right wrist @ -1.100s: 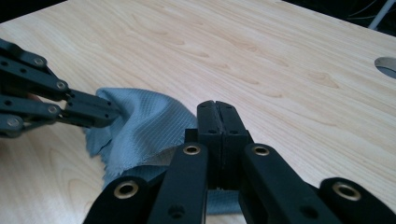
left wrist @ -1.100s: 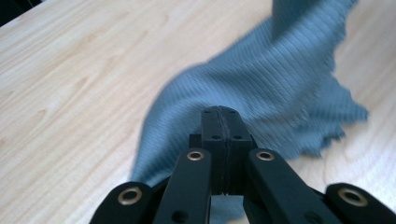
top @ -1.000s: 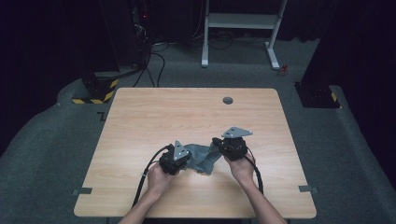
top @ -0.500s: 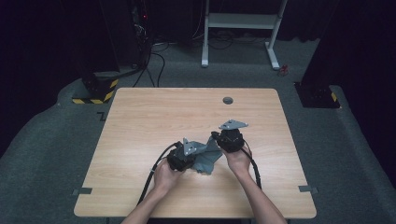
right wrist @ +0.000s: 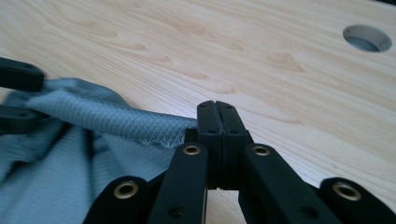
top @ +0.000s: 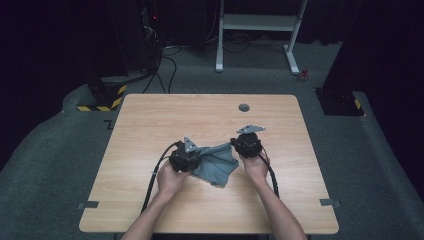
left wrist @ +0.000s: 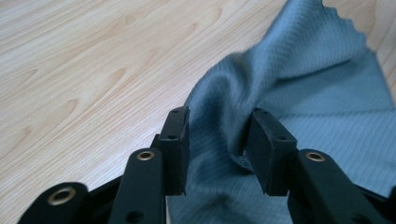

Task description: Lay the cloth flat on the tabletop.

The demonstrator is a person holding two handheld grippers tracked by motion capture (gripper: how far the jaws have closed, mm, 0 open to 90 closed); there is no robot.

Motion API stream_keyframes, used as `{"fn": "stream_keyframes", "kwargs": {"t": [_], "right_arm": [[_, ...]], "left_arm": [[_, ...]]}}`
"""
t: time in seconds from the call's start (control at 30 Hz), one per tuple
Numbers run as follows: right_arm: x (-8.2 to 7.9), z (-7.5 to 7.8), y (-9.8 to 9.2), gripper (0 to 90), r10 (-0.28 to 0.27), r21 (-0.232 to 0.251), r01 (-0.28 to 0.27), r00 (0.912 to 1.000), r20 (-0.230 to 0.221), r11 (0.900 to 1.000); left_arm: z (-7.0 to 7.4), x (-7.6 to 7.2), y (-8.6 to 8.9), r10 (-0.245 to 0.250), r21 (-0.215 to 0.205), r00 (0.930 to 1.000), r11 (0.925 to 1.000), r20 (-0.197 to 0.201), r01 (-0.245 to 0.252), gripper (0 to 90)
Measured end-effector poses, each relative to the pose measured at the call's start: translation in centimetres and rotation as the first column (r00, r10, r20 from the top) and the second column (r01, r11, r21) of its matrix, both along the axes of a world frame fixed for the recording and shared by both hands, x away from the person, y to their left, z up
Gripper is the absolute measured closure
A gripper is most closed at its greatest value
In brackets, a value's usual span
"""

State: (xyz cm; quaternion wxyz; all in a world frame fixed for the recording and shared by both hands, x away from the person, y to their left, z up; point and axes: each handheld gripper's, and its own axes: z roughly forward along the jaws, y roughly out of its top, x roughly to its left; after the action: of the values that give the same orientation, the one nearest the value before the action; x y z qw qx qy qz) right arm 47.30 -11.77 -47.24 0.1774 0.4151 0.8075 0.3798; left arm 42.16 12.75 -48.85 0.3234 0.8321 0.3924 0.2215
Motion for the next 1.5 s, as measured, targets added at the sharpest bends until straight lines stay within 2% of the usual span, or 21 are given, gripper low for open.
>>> {"fn": "stream_keyframes", "kwargs": {"t": [0.17, 0.23, 0.33, 0.4, 0.47, 0.57, 0.67, 0.7, 0.8, 0.87, 0.9, 0.93, 0.97, 1.0, 1.03, 1.1, 1.3, 1.33, 1.4, 1.5], "right_arm": [[0.6, -1.2, 0.3, 88.6, -0.004, -0.020, 0.003, 0.9994, -0.033, 1.000], [0.4, -1.2, 0.4, 82.1, 0.001, -0.026, -0.002, 0.9996, -0.030, 1.000], [-0.6, -0.5, 0.5, 76.5, 0.024, -0.012, -0.024, 0.9997, 0.005, 1.000], [-1.6, -0.1, 0.5, 72.3, 0.056, 0.004, -0.056, 0.9982, 0.023, 0.998], [-2.5, -0.1, 0.5, 68.0, 0.087, -0.004, -0.087, 0.9958, 0.028, 0.996], [-3.2, -0.9, 0.3, 64.4, 0.105, -0.013, -0.105, 0.9944, 0.014, 0.994], [-3.0, -2.1, 0.1, 61.3, 0.107, 0.002, -0.107, 0.9936, -0.035, 0.994], [-3.0, -2.6, 0.1, 61.2, 0.106, 0.007, -0.106, 0.9931, -0.049, 0.994], [-3.0, -2.9, 0.3, 62.7, 0.110, 0.009, -0.109, 0.9925, -0.055, 0.994], [-2.9, -3.2, 0.5, 68.2, 0.106, 0.007, -0.106, 0.9918, -0.072, 0.994], [-2.5, -3.6, 0.7, 75.6, 0.107, 0.001, -0.107, 0.9902, -0.090, 0.994], [-2.5, -3.6, 0.7, 75.6, 0.107, 0.001, -0.107, 0.9902, -0.090, 0.994], [-2.4, -3.7, 0.7, 80.7, 0.110, -0.006, -0.111, 0.9896, -0.093, 0.994], [-2.3, -4.0, 0.9, 89.9, 0.109, -0.025, -0.112, 0.9892, -0.098, 0.993], [-2.3, -4.0, 0.9, 89.9, 0.109, -0.025, -0.112, 0.9892, -0.098, 0.993], [-2.3, -4.0, 0.9, 90.0, 0.116, -0.046, -0.120, 0.9900, -0.080, 0.992], [-2.1, -2.9, 0.2, 89.9, 0.090, -0.028, -0.092, 0.9945, -0.053, 0.995], [-2.2, -2.3, 0.1, 85.3, 0.085, -0.019, -0.086, 0.9958, -0.035, 0.996], [-2.2, -2.1, 0.0, 82.1, 0.082, -0.014, -0.082, 0.9962, -0.031, 0.997], [-2.1, -1.9, 0.2, 71.4, 0.077, -0.008, -0.077, 0.9969, -0.015, 0.997]], "left_arm": [[-0.3, 0.2, 0.4, 0.003, -0.016, 0.9998, 0.9999, -0.022, -0.004, 63.6], [-0.3, 0.3, 0.3, -0.003, -0.010, 0.9998, 0.9999, -0.021, 0.003, 67.3], [-0.3, 0.6, 0.4, -0.013, -0.021, 0.9994, 0.9997, -0.031, 0.012, 74.3], [-0.3, 0.8, 0.5, -0.007, -0.047, 0.9994, 0.9989, -0.034, 0.005, 78.7], [-0.3, 1.0, 0.8, -0.004, -0.061, 0.9991, 0.9981, -0.042, 0.002, 81.0], [-0.2, 1.4, 1.0, -0.003, -0.077, 0.9983, 0.9970, -0.059, -0.002, 82.8], [0.4, 2.0, 0.6, -0.006, -0.081, 0.9985, 0.9967, -0.055, 0.002, 82.7], [0.7, 2.2, 0.5, -0.008, -0.082, 0.9986, 0.9966, -0.052, 0.003, 82.3], [1.0, 2.8, 0.2, -0.003, -0.093, 0.9988, 0.9956, -0.049, -0.002, 80.8], [0.8, 3.3, 0.4, 0.011, -0.107, 0.9977, 0.9941, -0.067, -0.018, 76.1], [0.7, 3.4, 0.5, 0.019, -0.107, 0.9968, 0.9939, -0.078, -0.028, 68.8], [0.6, 3.4, 0.6, 0.023, -0.104, 0.9966, 0.9941, -0.080, -0.031, 68.8], [0.5, 3.2, 0.6, 0.026, -0.102, 0.9965, 0.9942, -0.080, -0.034, 67.7], [0.4, 3.1, 0.6, 0.021, -0.090, 0.9968, 0.9955, -0.077, -0.028, 63.6], [0.4, 2.8, 0.7, 0.018, -0.086, 0.9972, 0.9960, -0.073, -0.024, 63.6], [0.5, 2.0, 0.8, 0.002, -0.086, 0.9985, 0.9963, -0.055, -0.007, 57.9], [1.3, -1.2, 1.4, -0.061, -0.060, 0.9981, 0.9963, 0.012, 0.062, 54.0], [1.3, -1.6, 1.5, -0.070, -0.059, 0.9974, 0.9957, 0.017, 0.071, 54.0], [1.1, -2.3, 1.6, -0.094, -0.049, 0.9955, 0.9943, 0.014, 0.094, 54.0], [0.5, -2.7, 1.2, -0.119, -0.019, 0.9928, 0.9927, 0.003, 0.119, 52.5]]}}
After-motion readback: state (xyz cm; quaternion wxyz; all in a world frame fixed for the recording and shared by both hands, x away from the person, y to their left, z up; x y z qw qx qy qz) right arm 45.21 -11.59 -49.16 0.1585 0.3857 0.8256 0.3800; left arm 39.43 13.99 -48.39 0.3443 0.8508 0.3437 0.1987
